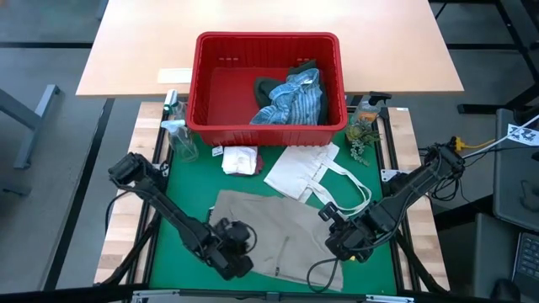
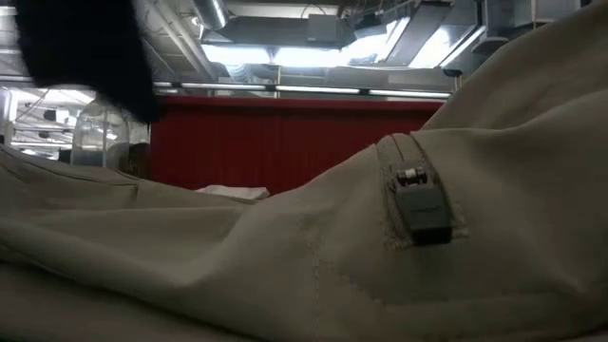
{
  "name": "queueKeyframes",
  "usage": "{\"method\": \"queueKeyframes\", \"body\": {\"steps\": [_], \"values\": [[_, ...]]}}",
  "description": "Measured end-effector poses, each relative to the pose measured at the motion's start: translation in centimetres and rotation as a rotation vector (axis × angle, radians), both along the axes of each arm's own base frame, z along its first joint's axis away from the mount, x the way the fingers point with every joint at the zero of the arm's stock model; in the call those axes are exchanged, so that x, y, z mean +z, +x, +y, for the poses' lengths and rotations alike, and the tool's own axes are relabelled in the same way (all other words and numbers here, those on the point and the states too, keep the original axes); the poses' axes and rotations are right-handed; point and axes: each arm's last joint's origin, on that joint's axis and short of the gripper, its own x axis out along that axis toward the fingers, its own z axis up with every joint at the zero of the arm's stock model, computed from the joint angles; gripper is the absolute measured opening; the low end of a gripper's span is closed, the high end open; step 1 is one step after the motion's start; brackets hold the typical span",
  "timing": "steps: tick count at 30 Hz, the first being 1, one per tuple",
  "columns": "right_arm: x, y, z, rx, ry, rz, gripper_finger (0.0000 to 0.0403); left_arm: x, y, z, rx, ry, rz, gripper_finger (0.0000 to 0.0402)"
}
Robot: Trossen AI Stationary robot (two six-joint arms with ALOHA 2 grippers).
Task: Fold Laundry from Bin
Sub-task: Fold the gray shorts
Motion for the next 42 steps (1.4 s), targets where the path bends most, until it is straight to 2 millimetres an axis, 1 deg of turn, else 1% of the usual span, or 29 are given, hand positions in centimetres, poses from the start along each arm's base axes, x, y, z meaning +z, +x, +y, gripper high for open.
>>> {"method": "queueKeyframes", "body": {"steps": [3, 6, 12, 16, 19, 23, 25, 27, 30, 32, 35, 38, 42], "values": [[0.0, 0.0, 0.0, 0.000, 0.000, 0.000, 0.0010, -0.7, -1.1, -0.6, 0.040, 0.008, 0.050, 0.0039], [0.0, 0.1, 0.0, -0.002, -0.004, -0.010, 0.0007, -2.6, -0.6, -1.5, 0.061, -0.010, 0.044, 0.0039], [0.1, 0.4, 0.1, -0.014, -0.026, -0.069, 0.0011, -6.3, 2.2, -2.5, 0.022, -0.117, -0.021, 0.0039], [0.3, 0.9, 0.3, -0.007, -0.022, -0.136, 0.0008, -7.3, 4.3, -2.9, -0.011, -0.199, -0.122, 0.0039], [0.7, 1.7, 0.5, -0.034, -0.019, -0.238, 0.0011, -7.7, 5.8, -2.6, -0.036, -0.229, -0.204, 0.0039], [1.2, 3.1, 0.1, -0.078, 0.033, -0.334, 0.0010, -7.6, 6.8, -1.7, -0.065, -0.245, -0.231, 0.0039], [1.5, 3.8, -0.4, -0.099, 0.068, -0.369, 0.0009, -7.2, 6.9, -1.5, -0.086, -0.232, -0.232, 0.0039], [1.6, 4.3, -0.9, -0.118, 0.091, -0.390, 0.0008, -6.3, 6.9, -1.5, -0.112, -0.209, -0.258, 0.0039], [1.8, 4.9, -1.6, -0.138, 0.119, -0.400, 0.0011, -3.8, 6.5, -1.5, -0.142, -0.178, -0.314, 0.0039], [1.8, 5.2, -2.0, -0.152, 0.116, -0.400, 0.0011, -2.4, 5.9, -1.5, -0.149, -0.157, -0.316, 0.0039], [1.8, 5.3, -2.4, -0.164, 0.116, -0.402, 0.0012, -0.8, 4.3, -1.2, -0.148, -0.108, -0.259, 0.0039], [1.9, 5.6, -2.5, -0.170, 0.126, -0.420, 0.0013, 0.8, 2.1, -0.9, -0.116, -0.092, -0.169, 0.0039], [2.2, 5.9, -2.3, -0.169, 0.155, -0.464, 0.0013, 2.3, -0.8, -0.5, -0.067, -0.069, -0.046, 0.0039]]}}
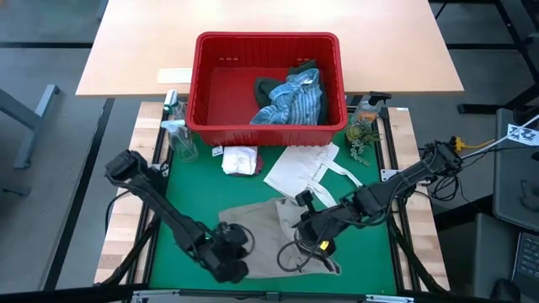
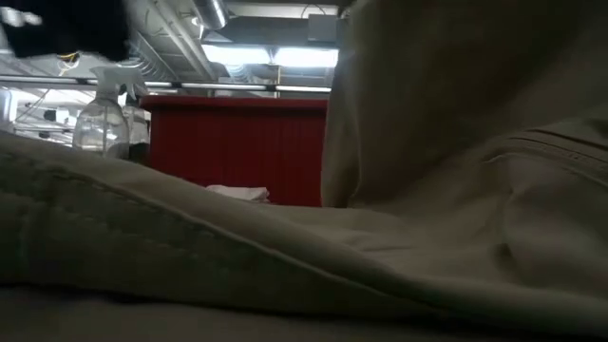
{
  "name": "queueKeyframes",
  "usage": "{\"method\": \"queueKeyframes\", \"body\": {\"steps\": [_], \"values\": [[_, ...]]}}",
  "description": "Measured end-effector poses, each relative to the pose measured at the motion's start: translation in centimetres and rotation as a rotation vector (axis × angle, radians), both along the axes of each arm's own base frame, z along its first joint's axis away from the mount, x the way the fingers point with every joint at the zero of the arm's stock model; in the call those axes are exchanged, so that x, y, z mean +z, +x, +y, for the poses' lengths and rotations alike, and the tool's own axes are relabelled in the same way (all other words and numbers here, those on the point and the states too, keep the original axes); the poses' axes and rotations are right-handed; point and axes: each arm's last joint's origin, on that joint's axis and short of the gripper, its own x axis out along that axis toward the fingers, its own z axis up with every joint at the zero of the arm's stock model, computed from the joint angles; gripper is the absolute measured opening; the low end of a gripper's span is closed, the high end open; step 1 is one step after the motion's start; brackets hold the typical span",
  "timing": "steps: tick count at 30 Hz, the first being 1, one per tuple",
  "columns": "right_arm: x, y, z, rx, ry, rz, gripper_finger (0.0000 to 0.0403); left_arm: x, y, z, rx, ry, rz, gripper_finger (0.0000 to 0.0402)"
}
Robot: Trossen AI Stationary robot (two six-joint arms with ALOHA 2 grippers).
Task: Fold Laundry from Bin
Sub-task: Fold the gray shorts
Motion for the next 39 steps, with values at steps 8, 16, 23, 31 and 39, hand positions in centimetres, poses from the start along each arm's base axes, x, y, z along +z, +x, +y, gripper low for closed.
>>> {"method": "queueKeyframes", "body": {"steps": [8, 16, 23, 31, 39], "values": [[-1.1, 2.5, 0.8, -0.040, 0.015, -0.110, 0.0014, 0.5, -4.4, -0.4, 0.081, 0.045, 0.174, 0.0039], [-4.3, 6.6, 0.1, -0.147, 0.004, -0.188, 0.0014, -2.1, -5.5, -2.3, 0.148, 0.016, 0.278, 0.0039], [-6.5, 9.6, -0.8, -0.199, 0.048, -0.279, 0.0014, -3.6, -5.4, -2.9, 0.187, 0.021, 0.294, 0.0039], [-8.7, 11.5, -0.3, -0.182, 0.085, -0.340, 0.0014, -3.6, -5.4, -3.0, 0.184, 0.017, 0.287, 0.0039], [-10.9, 12.3, 0.0, -0.181, 0.074, -0.320, 0.0015, -3.4, -5.4, -3.4, 0.165, -0.014, 0.269, 0.0039]]}}
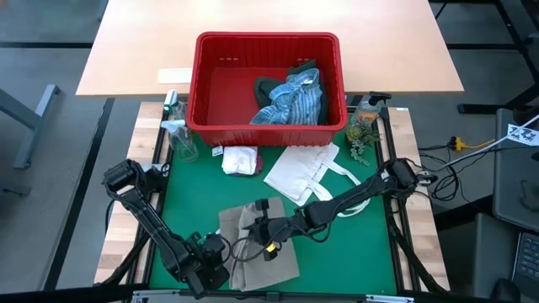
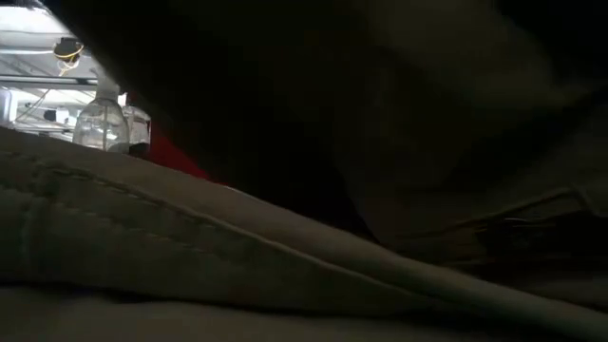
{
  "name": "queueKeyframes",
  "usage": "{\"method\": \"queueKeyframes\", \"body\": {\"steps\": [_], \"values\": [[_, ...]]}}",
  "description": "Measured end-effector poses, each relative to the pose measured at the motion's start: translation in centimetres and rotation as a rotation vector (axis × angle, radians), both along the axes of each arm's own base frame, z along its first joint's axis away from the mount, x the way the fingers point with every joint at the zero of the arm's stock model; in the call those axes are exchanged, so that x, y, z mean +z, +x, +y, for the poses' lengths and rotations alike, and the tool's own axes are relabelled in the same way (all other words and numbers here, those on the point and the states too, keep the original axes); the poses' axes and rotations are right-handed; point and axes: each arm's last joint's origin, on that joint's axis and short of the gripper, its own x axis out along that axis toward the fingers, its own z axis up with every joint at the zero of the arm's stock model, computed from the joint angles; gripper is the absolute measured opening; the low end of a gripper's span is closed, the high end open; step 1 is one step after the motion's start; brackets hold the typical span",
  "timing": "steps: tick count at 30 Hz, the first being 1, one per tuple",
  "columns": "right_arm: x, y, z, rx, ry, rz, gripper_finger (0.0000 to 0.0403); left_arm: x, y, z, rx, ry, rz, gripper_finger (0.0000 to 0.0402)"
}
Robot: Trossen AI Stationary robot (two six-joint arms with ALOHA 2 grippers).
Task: Fold Laundry from Bin
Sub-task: Fold the gray shorts
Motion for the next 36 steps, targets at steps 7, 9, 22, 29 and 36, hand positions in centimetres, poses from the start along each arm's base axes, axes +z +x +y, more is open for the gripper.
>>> {"method": "queueKeyframes", "body": {"steps": [7, 9, 22, 29, 36], "values": [[-0.1, 0.4, -0.2, -0.013, 0.009, -0.037, 0.0015, 1.9, -1.5, -0.7, -0.053, -0.044, -0.041, 0.0039], [-0.1, 0.6, -0.5, -0.027, 0.011, -0.054, 0.0018, 2.4, -2.0, -0.9, -0.056, -0.063, -0.052, 0.0039], [0.1, 1.0, -1.2, -0.030, 0.026, -0.076, 0.0167, 3.1, -3.2, -1.9, -0.097, -0.107, -0.078, 0.0039], [0.2, 1.0, -1.2, -0.031, 0.025, -0.079, 0.0205, 5.4, -4.3, -1.9, -0.111, -0.148, -0.179, 0.0039], [1.5, 0.6, -1.3, -0.022, 0.004, -0.099, 0.0206, 6.8, -4.1, -1.4, -0.062, -0.037, -0.409, 0.0039]]}}
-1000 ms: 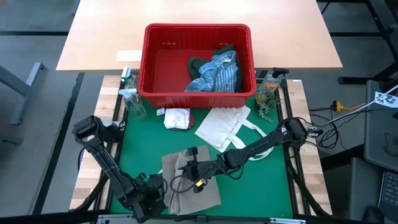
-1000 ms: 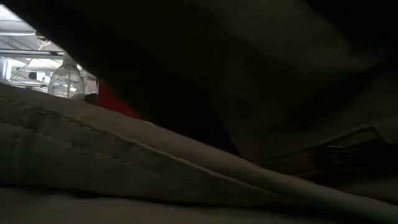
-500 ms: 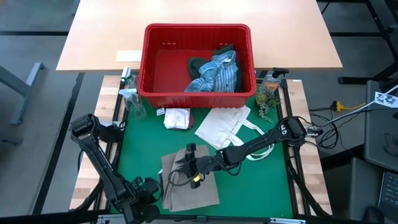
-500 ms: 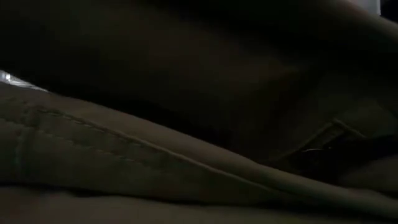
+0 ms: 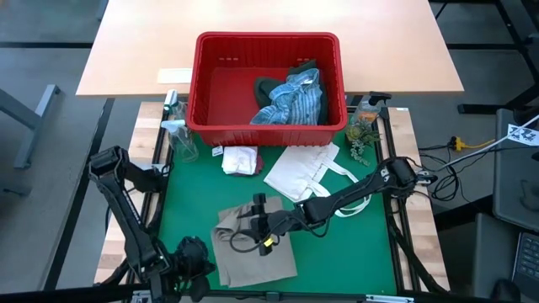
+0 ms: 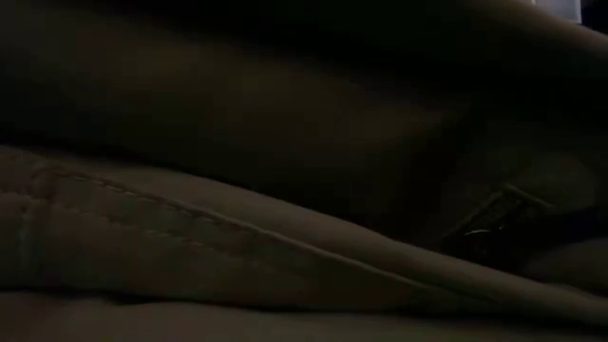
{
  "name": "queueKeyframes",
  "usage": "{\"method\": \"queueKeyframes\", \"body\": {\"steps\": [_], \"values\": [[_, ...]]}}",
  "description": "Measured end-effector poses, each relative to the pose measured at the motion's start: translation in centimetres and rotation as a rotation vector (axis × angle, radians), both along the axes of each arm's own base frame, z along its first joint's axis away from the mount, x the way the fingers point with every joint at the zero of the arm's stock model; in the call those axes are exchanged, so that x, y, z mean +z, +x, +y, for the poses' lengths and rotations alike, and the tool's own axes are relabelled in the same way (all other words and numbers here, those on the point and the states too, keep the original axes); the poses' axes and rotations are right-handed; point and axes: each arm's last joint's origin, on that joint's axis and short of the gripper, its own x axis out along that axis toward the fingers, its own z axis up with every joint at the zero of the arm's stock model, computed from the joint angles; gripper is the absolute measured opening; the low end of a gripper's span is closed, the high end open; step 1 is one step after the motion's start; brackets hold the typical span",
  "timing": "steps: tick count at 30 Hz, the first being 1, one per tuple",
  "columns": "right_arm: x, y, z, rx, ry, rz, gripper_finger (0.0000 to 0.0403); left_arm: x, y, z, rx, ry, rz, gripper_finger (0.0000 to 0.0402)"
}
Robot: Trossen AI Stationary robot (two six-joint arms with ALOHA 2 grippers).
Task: Fold Laundry from Bin
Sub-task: Fold the gray shorts
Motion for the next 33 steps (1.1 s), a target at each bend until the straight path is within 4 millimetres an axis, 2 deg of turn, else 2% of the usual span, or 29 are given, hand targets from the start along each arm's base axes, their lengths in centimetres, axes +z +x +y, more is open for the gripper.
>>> {"method": "queueKeyframes", "body": {"steps": [3, 9, 14, 18, 22, 28, 33], "values": [[1.4, -0.8, 0.2, 0.011, 0.010, 0.008, 0.0206, 0.1, 0.8, 0.4, 0.045, 0.080, -0.097, 0.0039], [3.6, -3.4, 1.3, 0.048, 0.029, 0.114, 0.0207, 0.2, 3.2, 1.8, 0.070, 0.140, -0.125, 0.0039], [4.3, -5.7, 2.8, 0.124, 0.006, 0.218, 0.0207, 0.4, 5.5, 3.7, 0.089, 0.200, -0.131, 0.0039], [3.9, -6.7, 4.0, 0.157, -0.022, 0.282, 0.0207, 0.5, 7.2, 4.8, 0.071, 0.220, -0.123, 0.0039], [2.7, -7.5, 4.7, 0.147, -0.023, 0.389, 0.0207, -0.3, 8.8, 5.4, 0.030, 0.187, -0.076, 0.0039], [0.1, -8.2, 4.5, 0.061, 0.015, 0.585, 0.0207, -3.4, 11.0, 5.2, 0.010, 0.138, -0.009, 0.0039], [-2.1, -7.8, 4.7, 0.012, 0.041, 0.656, 0.0207, -5.4, 11.6, 4.8, -0.003, 0.142, 0.040, 0.0039]]}}
